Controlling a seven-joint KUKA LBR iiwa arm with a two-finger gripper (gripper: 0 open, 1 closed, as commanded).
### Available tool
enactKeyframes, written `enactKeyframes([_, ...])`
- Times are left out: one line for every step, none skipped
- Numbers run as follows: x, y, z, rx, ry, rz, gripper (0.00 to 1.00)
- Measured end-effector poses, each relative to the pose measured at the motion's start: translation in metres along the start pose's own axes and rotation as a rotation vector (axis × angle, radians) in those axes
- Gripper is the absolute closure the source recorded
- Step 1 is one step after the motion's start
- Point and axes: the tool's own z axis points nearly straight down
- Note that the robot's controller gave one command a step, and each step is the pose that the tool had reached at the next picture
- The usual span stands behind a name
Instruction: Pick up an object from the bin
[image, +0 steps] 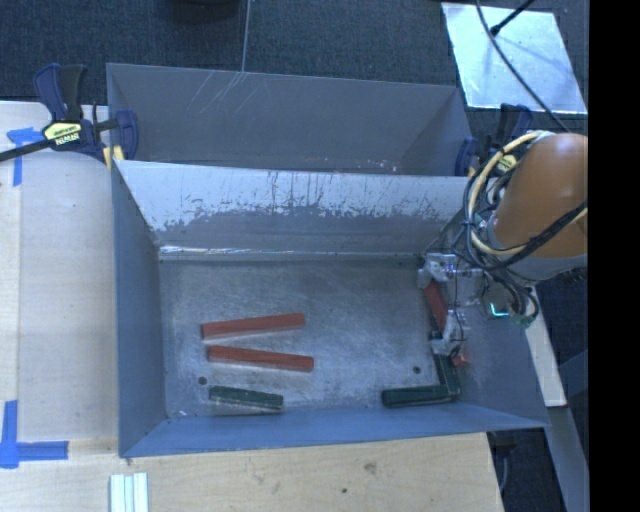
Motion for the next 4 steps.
enactKeyframes([-0.006, 0.012, 0.081, -0.001, -0.001, -0.053, 0.00])
enactKeyframes([0.018, -0.004, -0.001, 0.004, -0.012, -0.415, 0.00])
enactKeyframes([0.046, 0.003, 0.079, 0.001, -0.005, -0.418, 0.00])
enactKeyframes([0.049, 0.063, 0.077, -0.001, -0.007, -0.421, 0.00])
